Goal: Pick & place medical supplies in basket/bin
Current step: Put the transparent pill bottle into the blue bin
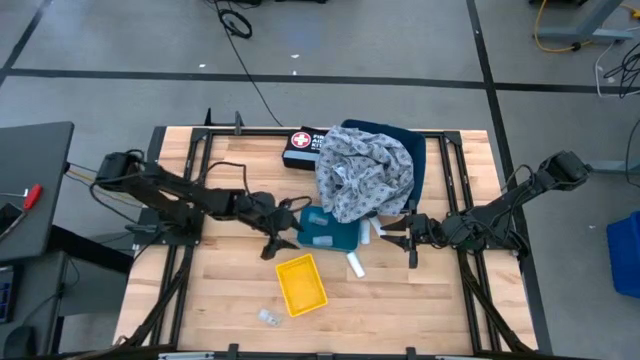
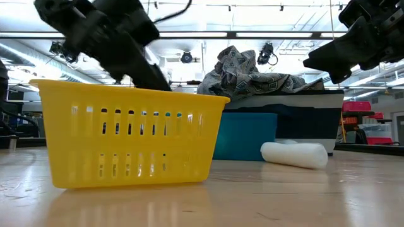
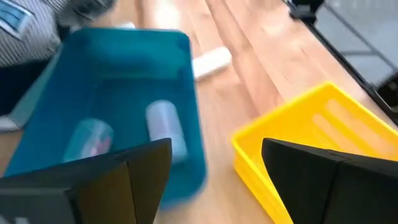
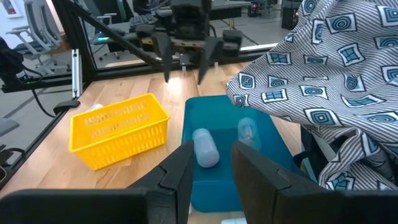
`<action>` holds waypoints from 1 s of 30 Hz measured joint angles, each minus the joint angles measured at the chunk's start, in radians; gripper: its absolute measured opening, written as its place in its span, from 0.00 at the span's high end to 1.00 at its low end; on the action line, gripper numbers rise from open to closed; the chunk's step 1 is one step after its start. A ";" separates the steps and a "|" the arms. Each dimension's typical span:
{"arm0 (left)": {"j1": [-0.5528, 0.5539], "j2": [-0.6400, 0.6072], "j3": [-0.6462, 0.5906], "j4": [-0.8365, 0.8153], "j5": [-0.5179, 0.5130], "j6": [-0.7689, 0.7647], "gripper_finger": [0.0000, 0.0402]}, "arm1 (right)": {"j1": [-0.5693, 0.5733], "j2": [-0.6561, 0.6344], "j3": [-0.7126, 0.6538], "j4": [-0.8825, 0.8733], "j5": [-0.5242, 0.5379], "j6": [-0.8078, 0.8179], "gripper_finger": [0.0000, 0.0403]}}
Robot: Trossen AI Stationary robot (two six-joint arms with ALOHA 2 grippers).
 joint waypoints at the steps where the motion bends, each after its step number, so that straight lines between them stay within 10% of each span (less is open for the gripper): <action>1: -0.018 -0.024 0.000 -0.043 -0.015 -0.001 0.37 | 0.000 0.000 0.000 0.000 0.000 0.000 0.72; 11: -0.231 -0.141 0.105 -0.451 -0.071 -0.074 0.37 | 0.000 0.000 0.000 -0.003 0.000 0.000 0.72; 30: -0.469 0.027 0.131 -0.436 -0.197 -0.282 0.37 | 0.000 0.000 0.000 -0.007 -0.015 -0.035 0.72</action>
